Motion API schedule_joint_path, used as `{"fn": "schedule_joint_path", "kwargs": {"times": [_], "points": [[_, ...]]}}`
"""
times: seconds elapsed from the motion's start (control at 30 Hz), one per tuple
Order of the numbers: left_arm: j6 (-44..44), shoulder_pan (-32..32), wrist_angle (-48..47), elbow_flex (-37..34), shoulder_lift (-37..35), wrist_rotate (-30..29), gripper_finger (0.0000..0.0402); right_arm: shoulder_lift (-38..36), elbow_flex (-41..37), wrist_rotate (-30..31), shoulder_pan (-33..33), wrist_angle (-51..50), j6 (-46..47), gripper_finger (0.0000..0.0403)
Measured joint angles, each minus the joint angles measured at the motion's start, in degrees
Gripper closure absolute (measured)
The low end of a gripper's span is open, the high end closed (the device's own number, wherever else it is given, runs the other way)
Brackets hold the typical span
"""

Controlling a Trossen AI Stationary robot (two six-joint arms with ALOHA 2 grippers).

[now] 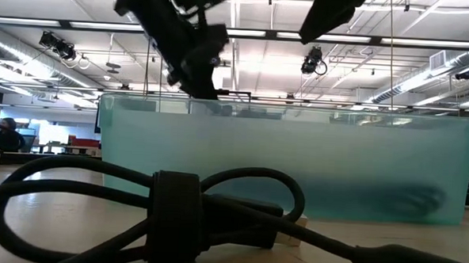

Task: Pick & Place USB Port
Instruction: Put the black charger cable into the yellow bin, then put the striped green charger cable into the blue bin

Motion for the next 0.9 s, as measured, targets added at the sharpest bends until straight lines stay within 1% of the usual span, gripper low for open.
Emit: {"fn": "schedule_joint_path", "kwargs": {"times": [0.1, 0.23, 0.37, 0.47, 0.63, 0.77, 0.9], "points": [[0.1, 1.8, -1.1, 2.3, 2.3, 2.8, 0.0401, 0.0, 0.0, 1.9, 0.5, -3.3, 1.1, 0.0201], [0.0, 2.9, -1.1, 2.8, 4.3, 6.7, 0.0401, 0.0, 0.0, 5.3, 0.5, -7.7, 3.2, 0.0201], [-0.1, 3.5, -1.5, 2.9, 5.0, 6.9, 0.0387, 0.0, 0.0, 10.1, 0.5, -11.6, 4.8, 0.0201], [-0.6, 3.5, -1.2, 2.9, 4.9, 5.2, 0.0358, 0.0, 0.0, 12.4, 0.5, -13.5, 6.5, 0.0201], [0.0, 3.5, -1.2, 2.9, 4.4, 4.2, 0.0293, 0.0, 0.0, 12.6, 0.5, -14.7, 7.2, 0.0201], [0.0, 3.5, -1.3, 2.9, 4.4, 5.9, 0.0247, 0.0, 0.0, 13.2, 0.5, -15.8, 7.4, 0.0201], [-2.2, 3.2, -1.2, 2.8, 2.8, 9.6, 0.0221, 0.0, 0.0, 17.9, -0.2, -21.5, 12.2, 0.0201]]}}
